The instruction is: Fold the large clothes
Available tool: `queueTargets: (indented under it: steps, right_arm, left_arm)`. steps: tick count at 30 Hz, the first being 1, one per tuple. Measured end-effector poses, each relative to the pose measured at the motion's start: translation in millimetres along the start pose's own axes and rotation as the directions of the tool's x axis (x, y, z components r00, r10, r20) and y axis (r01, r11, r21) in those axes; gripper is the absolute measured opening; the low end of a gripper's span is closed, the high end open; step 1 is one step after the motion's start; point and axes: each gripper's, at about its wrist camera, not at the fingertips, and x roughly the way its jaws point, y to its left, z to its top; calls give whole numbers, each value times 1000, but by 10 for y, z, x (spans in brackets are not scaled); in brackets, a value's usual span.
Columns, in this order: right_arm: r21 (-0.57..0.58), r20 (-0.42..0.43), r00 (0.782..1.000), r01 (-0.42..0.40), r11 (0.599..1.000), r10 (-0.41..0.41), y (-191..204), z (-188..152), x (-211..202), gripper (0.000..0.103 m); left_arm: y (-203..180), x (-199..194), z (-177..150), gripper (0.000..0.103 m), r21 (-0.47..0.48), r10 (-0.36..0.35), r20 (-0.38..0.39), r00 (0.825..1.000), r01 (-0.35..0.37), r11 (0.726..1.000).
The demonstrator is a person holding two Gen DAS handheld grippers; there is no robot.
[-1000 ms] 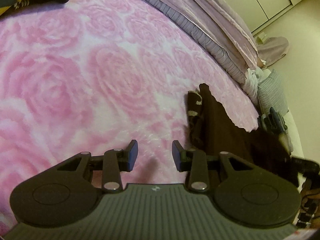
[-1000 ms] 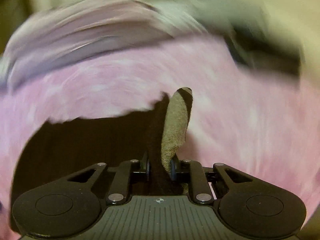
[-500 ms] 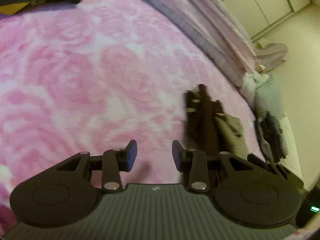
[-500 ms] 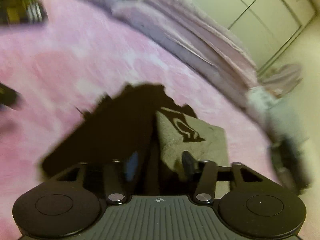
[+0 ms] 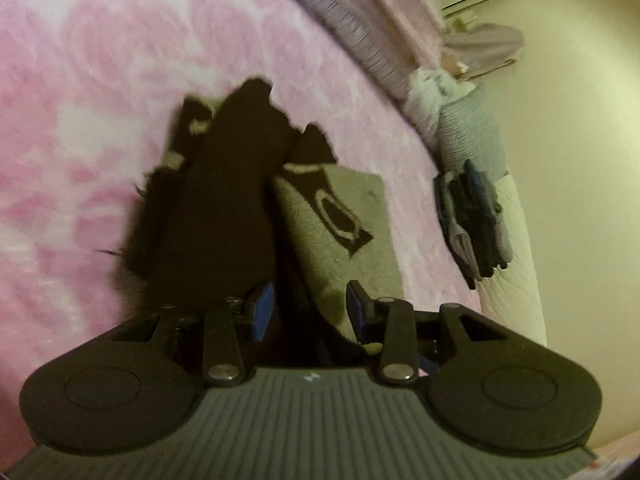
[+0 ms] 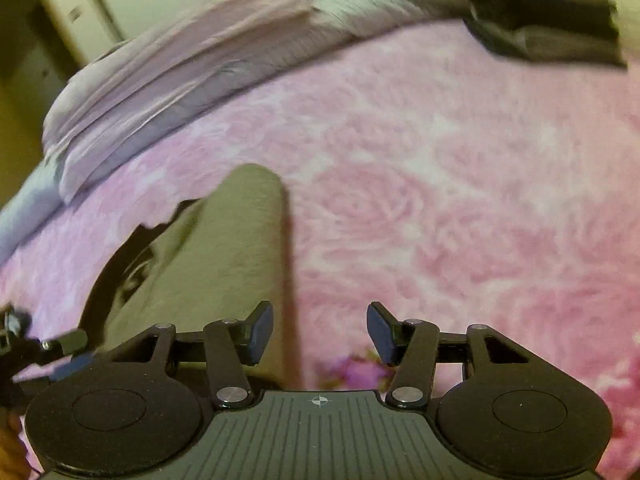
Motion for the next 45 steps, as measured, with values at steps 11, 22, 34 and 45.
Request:
queueTargets:
  steps: [11,22,34,45]
  right_arm:
    - [-84,-27,1000,11,996,-14,215,92,359,28]
    - [-416,13,1000,-5,909,12,1126,-192,547,25]
    - [-440,90,991,-49,897,98,1079,-384,583,38]
    - [-202,61,966,-234,951,250,569,-590,104,50]
  left_arm:
    - [-204,203,141,13,127,-31,47,998,25,992]
    - [186,-340,99,13,213,93,202,975,-136,968]
    - [220,-579,19,18,195,146,282,948,-206,959]
    - [1,-1002,-576,22,243,52,198,979,-100,965]
